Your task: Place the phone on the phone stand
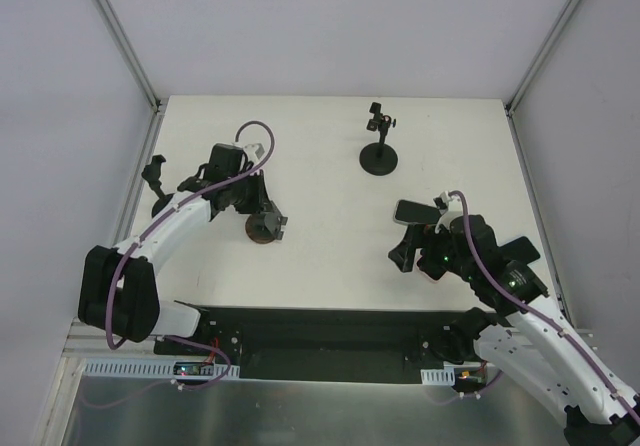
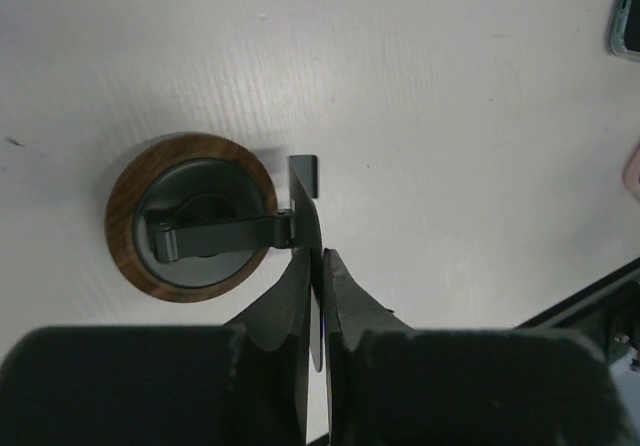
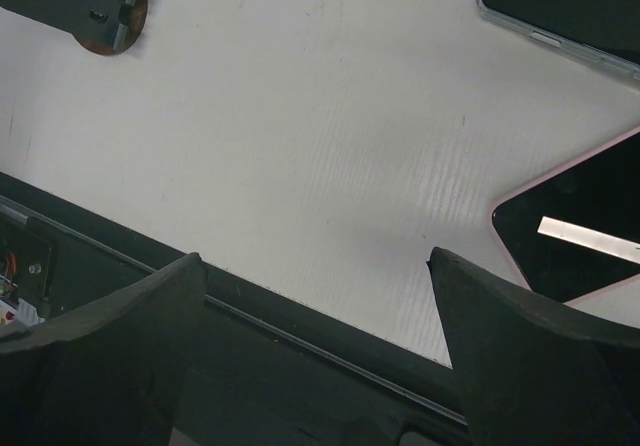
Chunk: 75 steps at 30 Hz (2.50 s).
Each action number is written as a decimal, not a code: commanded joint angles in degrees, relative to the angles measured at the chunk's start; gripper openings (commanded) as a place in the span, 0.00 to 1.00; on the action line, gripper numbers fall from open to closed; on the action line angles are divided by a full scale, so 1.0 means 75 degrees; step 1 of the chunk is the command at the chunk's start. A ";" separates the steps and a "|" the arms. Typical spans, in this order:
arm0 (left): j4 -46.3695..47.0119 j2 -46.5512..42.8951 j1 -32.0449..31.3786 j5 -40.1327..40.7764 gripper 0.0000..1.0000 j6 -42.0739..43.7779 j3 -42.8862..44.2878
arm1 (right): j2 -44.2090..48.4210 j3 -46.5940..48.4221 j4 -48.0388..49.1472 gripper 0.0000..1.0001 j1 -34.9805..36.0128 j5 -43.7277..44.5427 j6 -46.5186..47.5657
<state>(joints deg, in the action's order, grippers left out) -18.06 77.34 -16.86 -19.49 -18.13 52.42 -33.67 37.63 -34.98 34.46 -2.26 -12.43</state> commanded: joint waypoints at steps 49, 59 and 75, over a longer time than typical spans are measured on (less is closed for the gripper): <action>0.0241 -0.2495 -0.2721 -0.2793 0.99 0.0249 0.1261 | -0.6209 0.0773 0.3234 0.98 -0.3246 -0.0683 -0.2913; -0.0029 -0.2613 -0.2744 -0.1481 0.84 0.0112 -0.0026 | -0.6491 0.0993 0.3657 1.00 -0.2885 -0.1794 -0.0855; 0.0756 -0.5870 -0.2744 -0.0683 0.99 -0.0606 -0.1342 | -0.4685 0.0924 0.3950 0.96 0.1194 -0.0988 0.4105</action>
<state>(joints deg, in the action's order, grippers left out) -13.93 33.93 -36.82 -26.28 -21.54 40.53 -66.78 42.09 -5.54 42.39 -10.33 9.37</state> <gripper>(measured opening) 0.990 0.960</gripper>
